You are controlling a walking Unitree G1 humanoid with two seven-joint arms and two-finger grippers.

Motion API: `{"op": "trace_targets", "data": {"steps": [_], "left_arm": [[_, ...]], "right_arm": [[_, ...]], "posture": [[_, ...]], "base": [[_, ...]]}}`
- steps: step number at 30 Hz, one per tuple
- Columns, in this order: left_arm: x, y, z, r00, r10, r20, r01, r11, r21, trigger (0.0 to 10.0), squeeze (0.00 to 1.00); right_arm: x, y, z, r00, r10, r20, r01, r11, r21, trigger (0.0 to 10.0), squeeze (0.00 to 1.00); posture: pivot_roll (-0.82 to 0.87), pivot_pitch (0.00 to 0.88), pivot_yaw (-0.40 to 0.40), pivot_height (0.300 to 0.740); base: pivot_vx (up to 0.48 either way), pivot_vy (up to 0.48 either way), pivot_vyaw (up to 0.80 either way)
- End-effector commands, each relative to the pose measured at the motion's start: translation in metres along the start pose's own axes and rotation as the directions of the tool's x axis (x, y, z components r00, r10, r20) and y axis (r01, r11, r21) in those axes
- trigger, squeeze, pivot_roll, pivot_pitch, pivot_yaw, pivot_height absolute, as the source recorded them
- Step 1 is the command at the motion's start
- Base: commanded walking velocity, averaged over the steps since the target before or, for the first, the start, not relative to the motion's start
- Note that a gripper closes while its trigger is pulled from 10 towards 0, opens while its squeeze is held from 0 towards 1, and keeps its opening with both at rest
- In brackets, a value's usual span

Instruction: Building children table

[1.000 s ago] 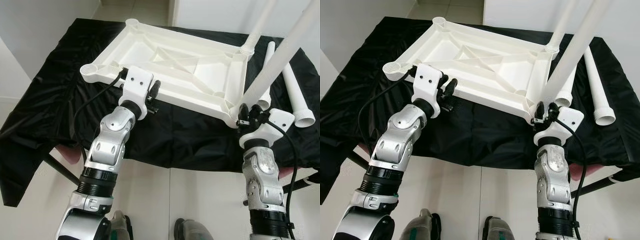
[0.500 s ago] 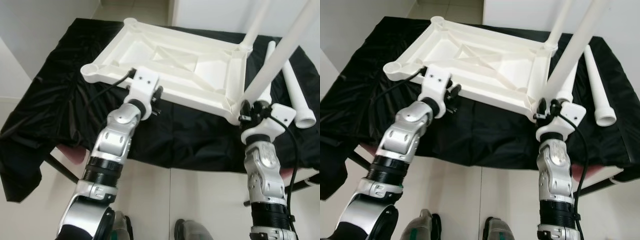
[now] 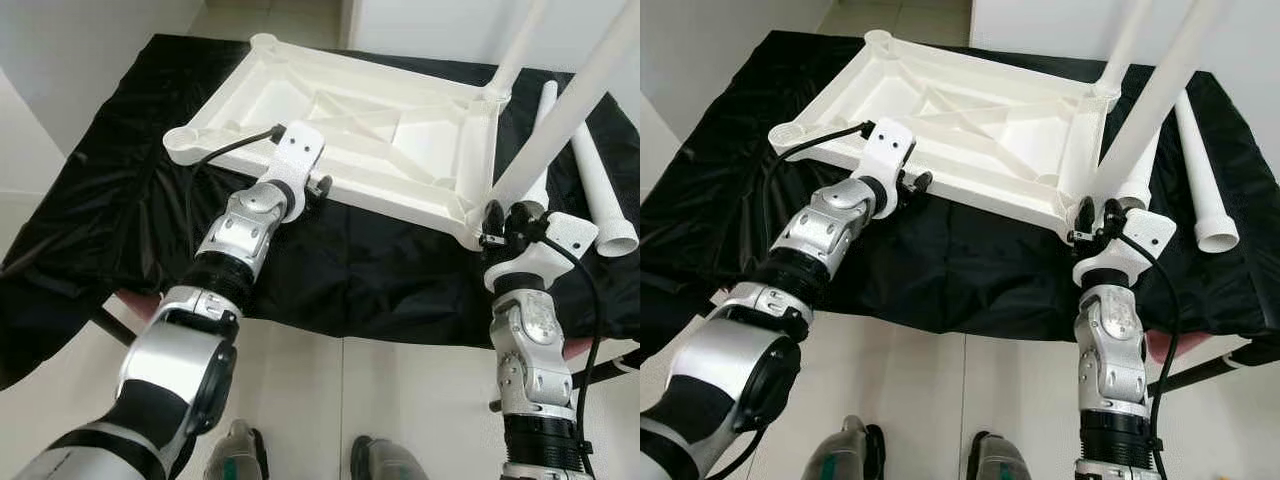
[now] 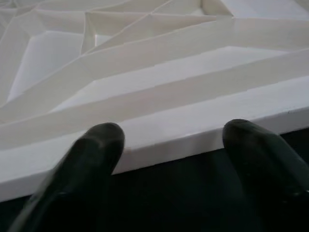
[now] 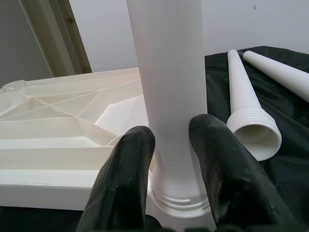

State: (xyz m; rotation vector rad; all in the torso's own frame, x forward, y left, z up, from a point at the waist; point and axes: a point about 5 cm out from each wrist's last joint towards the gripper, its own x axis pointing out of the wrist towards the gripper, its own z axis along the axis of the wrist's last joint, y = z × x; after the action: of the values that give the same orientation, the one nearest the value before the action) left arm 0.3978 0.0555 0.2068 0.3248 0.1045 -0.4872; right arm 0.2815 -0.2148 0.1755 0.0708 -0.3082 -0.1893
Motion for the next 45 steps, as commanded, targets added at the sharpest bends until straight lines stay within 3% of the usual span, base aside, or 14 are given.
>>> {"op": "trace_targets", "data": {"steps": [1,3,4,7,9,17,24,28,39,45], "left_arm": [[0.003,0.001,0.000,0.999,0.039,-0.015,-0.038,0.997,0.064,10.0,0.86],[0.003,0.001,0.000,0.999,0.039,-0.015,-0.038,0.997,0.064,10.0,0.86],[0.004,-0.001,0.001,1.000,-0.003,-0.010,0.003,0.996,0.084,10.0,0.00],[0.007,-0.009,0.008,0.995,-0.100,0.013,0.098,0.989,0.112,10.0,0.00],[0.007,-0.009,0.008,0.995,-0.100,0.013,0.098,0.989,0.112,10.0,0.00],[0.012,-0.027,0.017,0.968,-0.249,0.031,0.239,0.954,0.183,10.0,0.00],[0.012,-0.038,0.016,0.940,-0.341,0.022,0.331,0.925,0.188,10.0,0.00],[0.012,-0.043,0.007,0.910,-0.413,-0.022,0.409,0.891,0.195,10.0,0.00],[0.013,-0.039,-0.009,0.930,-0.353,-0.106,0.367,0.910,0.190,10.0,0.00],[0.014,-0.030,-0.012,0.960,-0.243,-0.141,0.265,0.950,0.164,10.0,0.00]], "right_arm": [[-0.005,0.000,-0.001,1.000,0.000,-0.007,0.000,1.000,-0.004,10.0,0.00],[-0.005,0.000,-0.001,1.000,0.000,-0.007,0.000,1.000,-0.004,10.0,0.00],[-0.008,0.000,-0.001,1.000,0.003,-0.009,-0.003,1.000,-0.007,10.0,0.00],[-0.022,0.007,-0.006,0.997,0.067,-0.042,-0.067,0.998,-0.006,10.0,0.00],[-0.022,0.007,-0.006,0.997,0.067,-0.042,-0.067,0.998,-0.006,10.0,0.00],[-0.048,0.023,-0.006,0.958,0.274,-0.079,-0.270,0.961,0.066,10.0,0.00],[-0.054,0.025,-0.002,0.945,0.319,-0.080,-0.313,0.947,0.073,10.0,0.00],[-0.060,0.028,0.001,0.941,0.330,-0.080,-0.325,0.943,0.074,10.0,0.00],[-0.070,0.035,0.009,0.935,0.347,-0.073,-0.340,0.936,0.095,10.0,0.00],[-0.076,0.037,0.012,0.939,0.334,-0.079,-0.325,0.940,0.106,10.0,0.00]], "posture": [[-0.03,0.141,0.047,0.740],[-0.03,0.141,0.047,0.740],[-0.03,0.149,0.054,0.740],[-0.03,0.155,0.058,0.740],[-0.03,0.155,0.058,0.740],[-0.05,0.171,0.078,0.740],[-0.07,0.176,0.088,0.740],[-0.08,0.185,0.099,0.740],[-0.12,0.199,0.118,0.740],[-0.14,0.214,0.132,0.740]], "base": [[0.000,0.000,0.00],[0.000,0.000,0.00],[0.000,0.000,0.00],[0.000,0.000,0.00],[0.000,0.000,0.00],[0.000,0.000,0.00],[0.000,0.000,0.00],[0.000,0.000,0.00],[0.000,0.000,0.00],[0.000,0.000,0.00]]}}
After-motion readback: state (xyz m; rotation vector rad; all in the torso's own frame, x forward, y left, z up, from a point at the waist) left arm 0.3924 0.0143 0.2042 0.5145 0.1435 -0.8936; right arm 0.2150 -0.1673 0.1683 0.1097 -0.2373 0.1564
